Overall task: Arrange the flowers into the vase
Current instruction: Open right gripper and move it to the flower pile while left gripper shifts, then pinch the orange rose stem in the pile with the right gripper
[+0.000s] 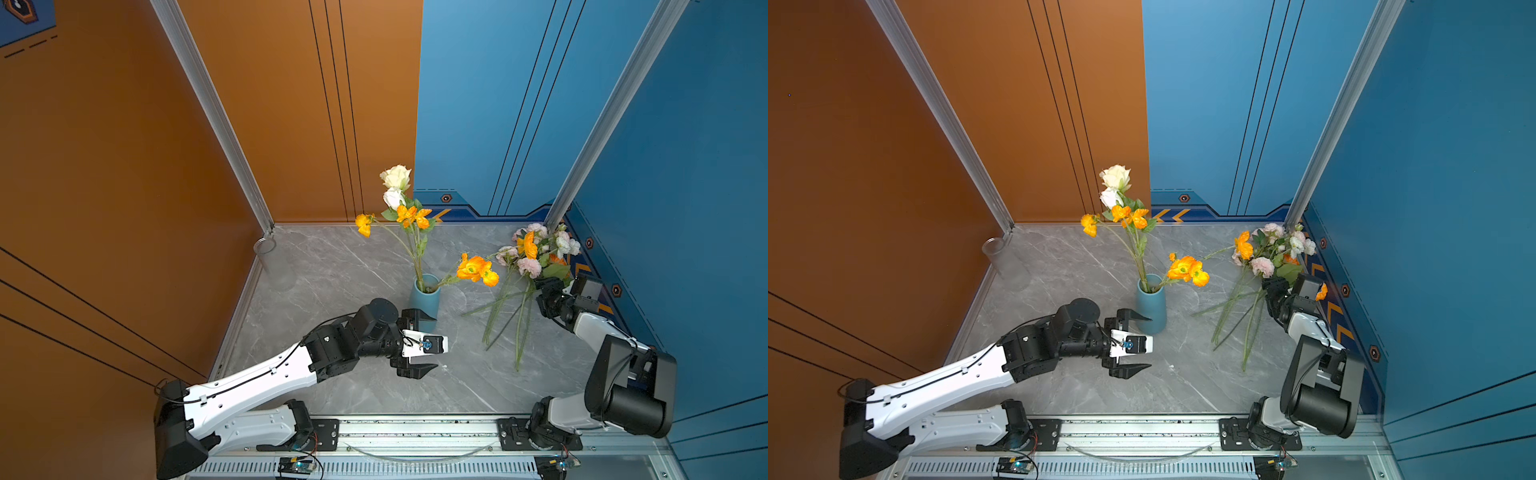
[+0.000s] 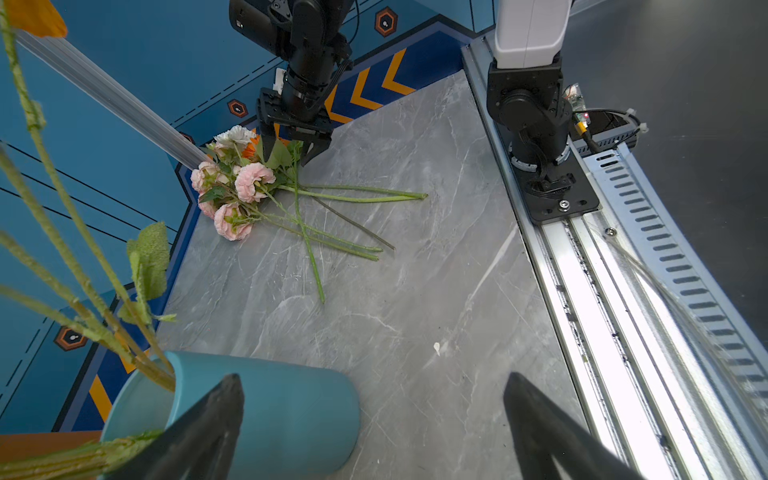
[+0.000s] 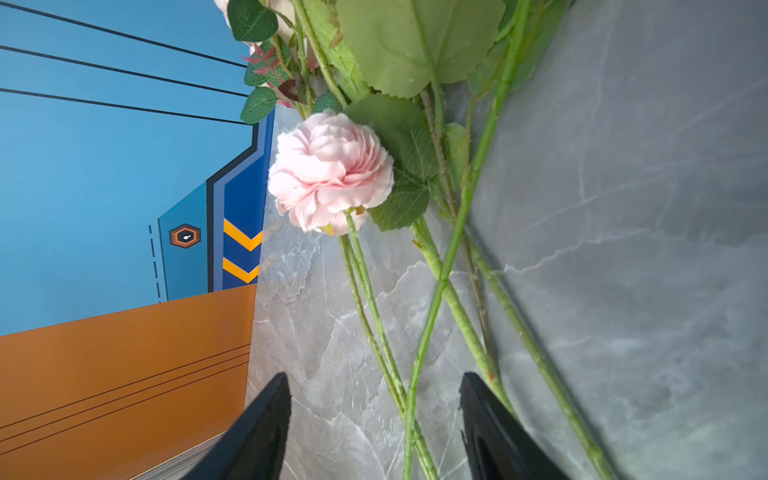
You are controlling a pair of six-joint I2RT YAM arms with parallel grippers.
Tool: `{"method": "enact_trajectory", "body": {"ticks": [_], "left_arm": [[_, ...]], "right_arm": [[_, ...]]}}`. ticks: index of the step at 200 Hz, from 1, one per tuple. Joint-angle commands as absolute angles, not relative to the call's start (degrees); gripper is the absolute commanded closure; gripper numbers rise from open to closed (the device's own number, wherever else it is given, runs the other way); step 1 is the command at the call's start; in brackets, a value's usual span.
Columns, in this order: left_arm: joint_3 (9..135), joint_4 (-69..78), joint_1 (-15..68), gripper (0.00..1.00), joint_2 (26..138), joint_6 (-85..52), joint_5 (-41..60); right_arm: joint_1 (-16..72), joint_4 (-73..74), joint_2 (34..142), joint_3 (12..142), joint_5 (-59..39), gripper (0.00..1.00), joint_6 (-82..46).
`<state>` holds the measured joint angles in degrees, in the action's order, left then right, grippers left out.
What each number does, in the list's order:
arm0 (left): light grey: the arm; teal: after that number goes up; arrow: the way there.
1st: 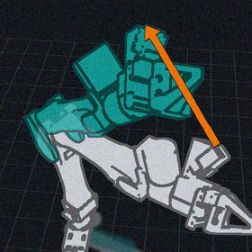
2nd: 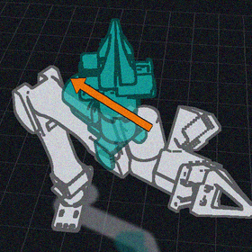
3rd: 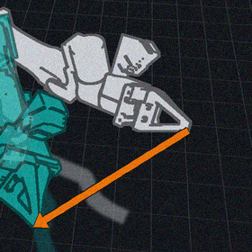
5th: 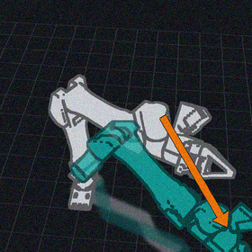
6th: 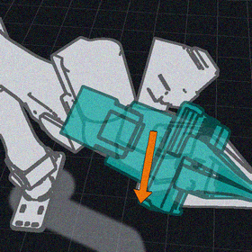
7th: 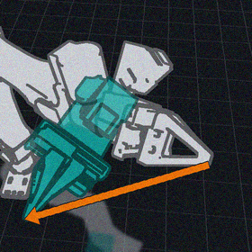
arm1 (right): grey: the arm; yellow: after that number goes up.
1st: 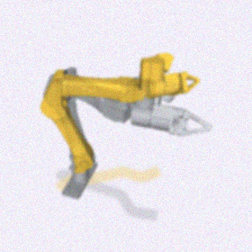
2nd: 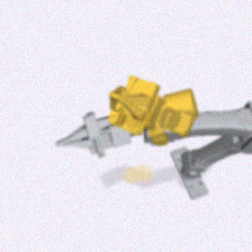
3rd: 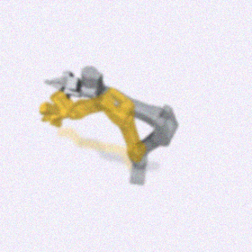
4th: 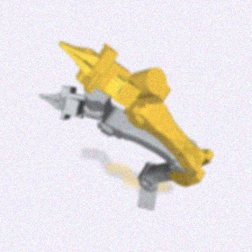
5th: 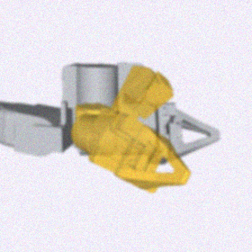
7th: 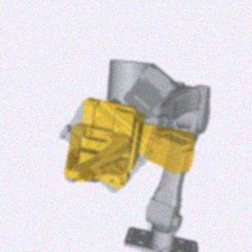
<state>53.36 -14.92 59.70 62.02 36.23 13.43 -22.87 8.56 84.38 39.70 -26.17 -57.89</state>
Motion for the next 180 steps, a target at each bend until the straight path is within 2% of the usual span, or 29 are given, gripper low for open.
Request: {"method": "enact_trajectory", "body": {"ticks": [1, 44, 102, 180], "left_arm": [[53.6, -15.5, 60.4, 0.02, 62.4, 37.0, 12.0], [53.6, -15.5, 60.3, 0.02, 62.7, 37.1, 11.9], [53.4, -15.7, 60.3, 0.02, 63.0, 37.1, 11.7], [53.5, -15.8, 60.3, 0.02, 63.3, 37.1, 11.8]], "right_arm": [[-23.9, 14.7, 88.7, 40.7, -28.1, 0.41, -59.8], [-24.4, 16.7, 92.2, 40.4, -27.9, 0.44, -59.7], [-24.6, 19.6, 96.9, 41.5, -28.8, 0.59, -60.9], [-24.6, 19.2, 98.7, 43.4, -27.5, 0.70, -59.9]]}}
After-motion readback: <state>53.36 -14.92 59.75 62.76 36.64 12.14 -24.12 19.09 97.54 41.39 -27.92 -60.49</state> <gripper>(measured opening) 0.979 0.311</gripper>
